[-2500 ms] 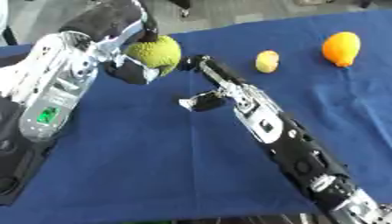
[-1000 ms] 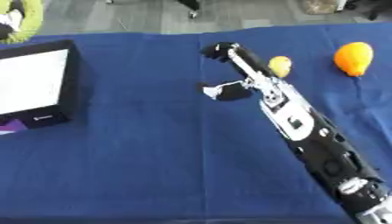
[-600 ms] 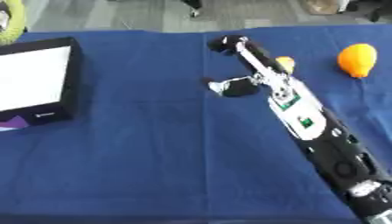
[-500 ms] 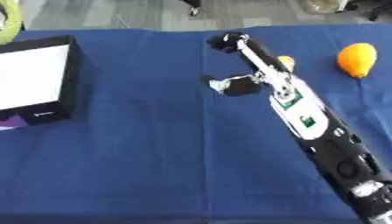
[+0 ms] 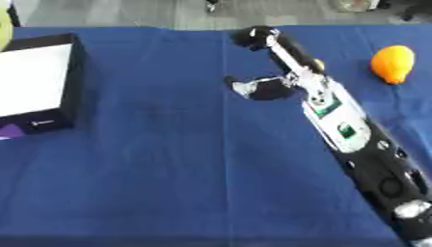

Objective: Pick up the objects with one hand, pass them to the other hand, and then place them into the box on the other side of the table.

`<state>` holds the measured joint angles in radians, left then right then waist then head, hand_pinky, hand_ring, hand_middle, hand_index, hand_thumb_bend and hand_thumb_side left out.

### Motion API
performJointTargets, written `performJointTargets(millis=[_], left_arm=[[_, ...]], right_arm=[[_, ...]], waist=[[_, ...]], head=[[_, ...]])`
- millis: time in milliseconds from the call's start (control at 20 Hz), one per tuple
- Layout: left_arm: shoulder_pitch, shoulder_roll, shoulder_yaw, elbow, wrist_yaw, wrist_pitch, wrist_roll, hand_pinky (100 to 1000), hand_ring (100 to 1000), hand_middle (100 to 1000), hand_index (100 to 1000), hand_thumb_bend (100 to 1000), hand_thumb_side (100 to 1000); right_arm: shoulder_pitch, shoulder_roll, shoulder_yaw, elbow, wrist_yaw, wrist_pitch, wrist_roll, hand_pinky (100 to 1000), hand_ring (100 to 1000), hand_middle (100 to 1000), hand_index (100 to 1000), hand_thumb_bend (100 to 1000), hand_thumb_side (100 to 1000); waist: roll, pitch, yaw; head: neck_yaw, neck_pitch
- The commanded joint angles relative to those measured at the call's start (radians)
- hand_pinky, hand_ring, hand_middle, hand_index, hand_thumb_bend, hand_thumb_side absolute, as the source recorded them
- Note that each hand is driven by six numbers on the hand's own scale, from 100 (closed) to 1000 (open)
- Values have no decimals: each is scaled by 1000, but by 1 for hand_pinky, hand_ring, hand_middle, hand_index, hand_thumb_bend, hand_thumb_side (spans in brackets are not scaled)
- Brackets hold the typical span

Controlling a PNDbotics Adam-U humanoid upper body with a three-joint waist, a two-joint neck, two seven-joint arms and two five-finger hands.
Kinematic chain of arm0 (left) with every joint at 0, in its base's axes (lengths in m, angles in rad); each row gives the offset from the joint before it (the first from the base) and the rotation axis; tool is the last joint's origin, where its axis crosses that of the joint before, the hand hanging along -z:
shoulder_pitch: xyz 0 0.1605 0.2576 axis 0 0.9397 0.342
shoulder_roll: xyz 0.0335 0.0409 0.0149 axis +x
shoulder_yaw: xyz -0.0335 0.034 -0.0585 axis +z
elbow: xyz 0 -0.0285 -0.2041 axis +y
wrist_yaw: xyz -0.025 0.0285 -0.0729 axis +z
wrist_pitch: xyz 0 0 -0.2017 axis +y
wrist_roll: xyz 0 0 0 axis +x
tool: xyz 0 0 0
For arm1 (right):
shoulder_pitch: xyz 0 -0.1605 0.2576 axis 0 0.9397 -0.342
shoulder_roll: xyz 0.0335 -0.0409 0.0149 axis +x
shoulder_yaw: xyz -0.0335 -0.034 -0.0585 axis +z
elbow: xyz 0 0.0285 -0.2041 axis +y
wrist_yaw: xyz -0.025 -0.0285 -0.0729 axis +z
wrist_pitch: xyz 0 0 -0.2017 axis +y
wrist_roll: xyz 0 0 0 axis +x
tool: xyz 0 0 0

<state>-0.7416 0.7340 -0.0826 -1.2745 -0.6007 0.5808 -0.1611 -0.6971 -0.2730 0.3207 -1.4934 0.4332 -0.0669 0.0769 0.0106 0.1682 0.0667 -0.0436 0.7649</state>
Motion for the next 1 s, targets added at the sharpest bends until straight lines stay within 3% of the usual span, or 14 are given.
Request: performJointTargets(millis=[50,250,700,1000], left_arm=[[-19,51,28,52,-14,2,14,590,561,460,381,181,164],[-13,50,40,120,-26,5,29,591,561,460,382,183,164],[-7,37,58,213,-22,1,65,589,560,459,381,181,171],[-3,36,60,225,-5,-7,90,589,560,457,380,180,174]], right_arm=[[-22,-22,-10,-33,-10,6,-2,793,797,724,815,424,188],[-22,-24,-12,-41,-13,9,-4,793,797,724,815,424,186],[-23,-26,-12,-58,-21,11,-5,792,796,723,814,425,184],[-21,-26,-11,-63,-25,12,-6,792,795,722,813,424,185]], waist=[[1,-11,-2],[-2,-9,-6],[-6,-3,-8],[-8,-1,-8]], head=[[16,5],[31,5],[147,5],[166,5]])
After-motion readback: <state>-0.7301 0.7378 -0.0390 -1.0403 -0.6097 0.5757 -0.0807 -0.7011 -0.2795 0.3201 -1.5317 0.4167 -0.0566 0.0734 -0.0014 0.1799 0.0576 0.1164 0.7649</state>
